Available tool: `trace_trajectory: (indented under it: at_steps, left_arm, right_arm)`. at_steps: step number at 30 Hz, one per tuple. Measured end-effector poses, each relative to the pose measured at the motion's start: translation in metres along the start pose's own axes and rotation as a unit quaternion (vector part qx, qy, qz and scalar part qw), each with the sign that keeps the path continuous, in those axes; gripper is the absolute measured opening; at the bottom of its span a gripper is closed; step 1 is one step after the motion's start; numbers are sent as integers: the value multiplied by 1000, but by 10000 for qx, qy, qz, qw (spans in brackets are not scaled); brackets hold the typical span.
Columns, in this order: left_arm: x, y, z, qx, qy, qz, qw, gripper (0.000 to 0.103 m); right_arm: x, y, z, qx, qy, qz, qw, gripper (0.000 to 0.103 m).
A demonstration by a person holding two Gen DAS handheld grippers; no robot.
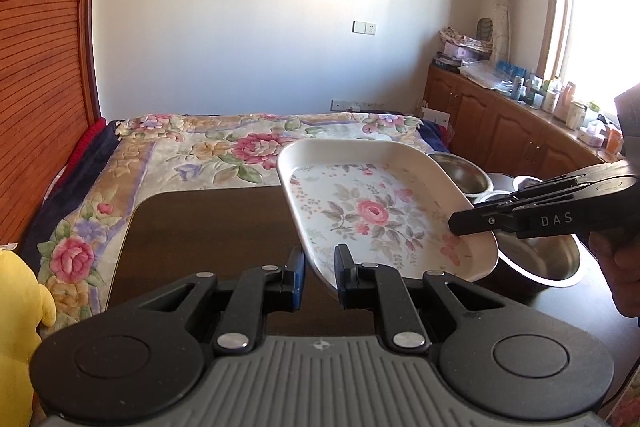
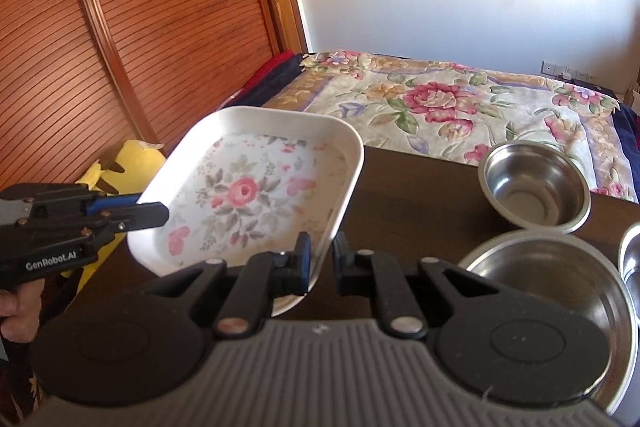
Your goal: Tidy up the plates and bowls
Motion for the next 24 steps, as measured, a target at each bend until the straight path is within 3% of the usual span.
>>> trace_trajectory:
  at_steps: [24]
  left_arm:
    - [24, -47, 40, 60, -116, -65, 9999, 17]
  right_arm:
    - [-12, -53, 32, 181, 100, 4, 9998, 13]
Point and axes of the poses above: each gripper's, at about its wrist camera, not at the fingertips, and z roughly against the way its jaws point, x to its right, y to its top, the point moved 1 cm from there along -z, roughly the way its jaws point, and after that the axes turned 10 degrees about -x, right-handed, at the moved point
